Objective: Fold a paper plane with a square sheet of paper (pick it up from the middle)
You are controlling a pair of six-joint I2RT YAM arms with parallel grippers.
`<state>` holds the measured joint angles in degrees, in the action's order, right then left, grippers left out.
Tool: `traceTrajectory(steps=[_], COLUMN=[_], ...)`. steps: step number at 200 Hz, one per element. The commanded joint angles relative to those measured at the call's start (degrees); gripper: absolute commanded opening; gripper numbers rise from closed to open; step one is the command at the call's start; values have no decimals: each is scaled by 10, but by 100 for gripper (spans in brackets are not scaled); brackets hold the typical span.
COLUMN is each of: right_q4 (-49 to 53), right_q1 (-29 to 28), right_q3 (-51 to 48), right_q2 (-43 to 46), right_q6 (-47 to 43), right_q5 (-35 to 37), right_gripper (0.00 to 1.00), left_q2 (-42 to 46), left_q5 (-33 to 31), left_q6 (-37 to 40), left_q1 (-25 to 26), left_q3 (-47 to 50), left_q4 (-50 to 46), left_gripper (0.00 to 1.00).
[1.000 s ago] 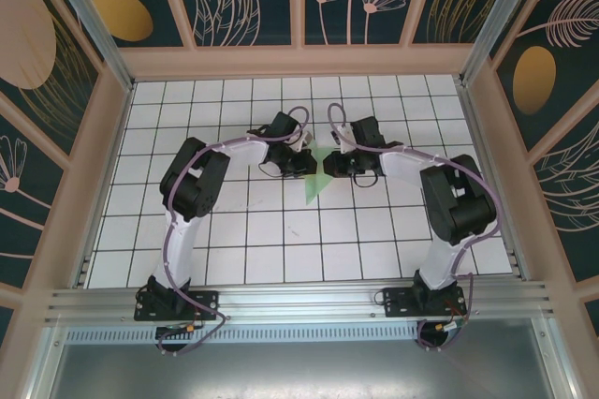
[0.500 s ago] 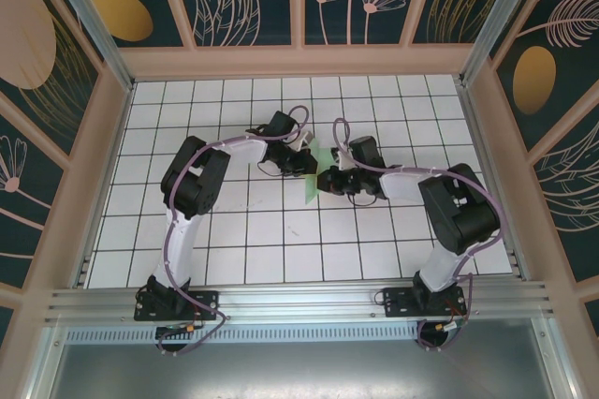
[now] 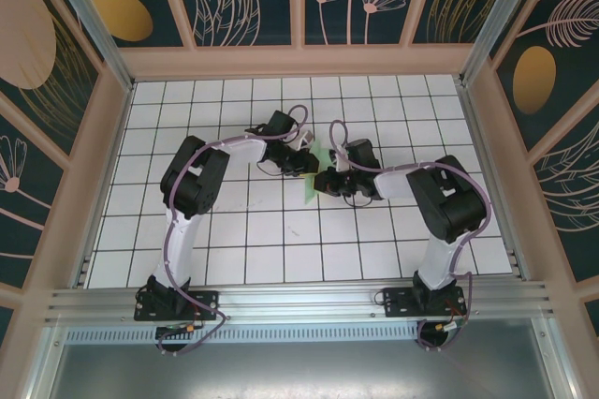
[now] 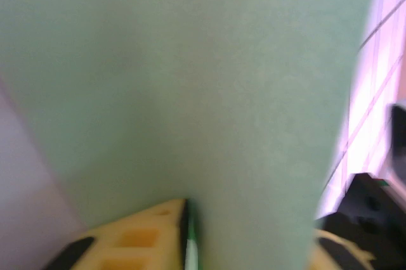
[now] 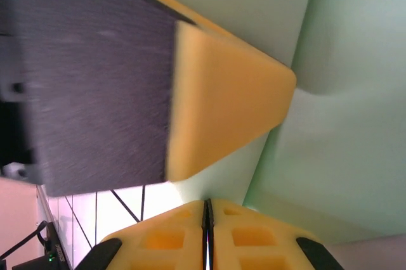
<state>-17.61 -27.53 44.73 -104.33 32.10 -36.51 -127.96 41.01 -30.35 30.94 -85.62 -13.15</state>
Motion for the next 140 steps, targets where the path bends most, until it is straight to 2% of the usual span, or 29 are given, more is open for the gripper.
traceTrajectory(steps=[1, 81, 99, 125, 140], right_q4=[-24, -55, -59, -59, -58], right_q1=[-1, 1, -1, -1, -2], right_q3=[6, -7, -8, -7, -7], right_q2=[-10, -5, -3, -3, -1], right_q6=[6, 35, 39, 39, 38], right_q5=[-6, 13, 13, 14, 16], right_gripper=[13, 14, 14, 14, 14], left_q2=[7, 55, 62, 65, 70], left_q5=[-7, -16, -13, -16, -16], left_q6=[-5, -24, -35, -48, -65], left_q1=[-8, -11, -11, -11, -11], left_q3=[2, 48, 62, 70, 76], left_q4=[-4, 27, 46, 58, 71], left_gripper=[33, 40, 34, 20, 18])
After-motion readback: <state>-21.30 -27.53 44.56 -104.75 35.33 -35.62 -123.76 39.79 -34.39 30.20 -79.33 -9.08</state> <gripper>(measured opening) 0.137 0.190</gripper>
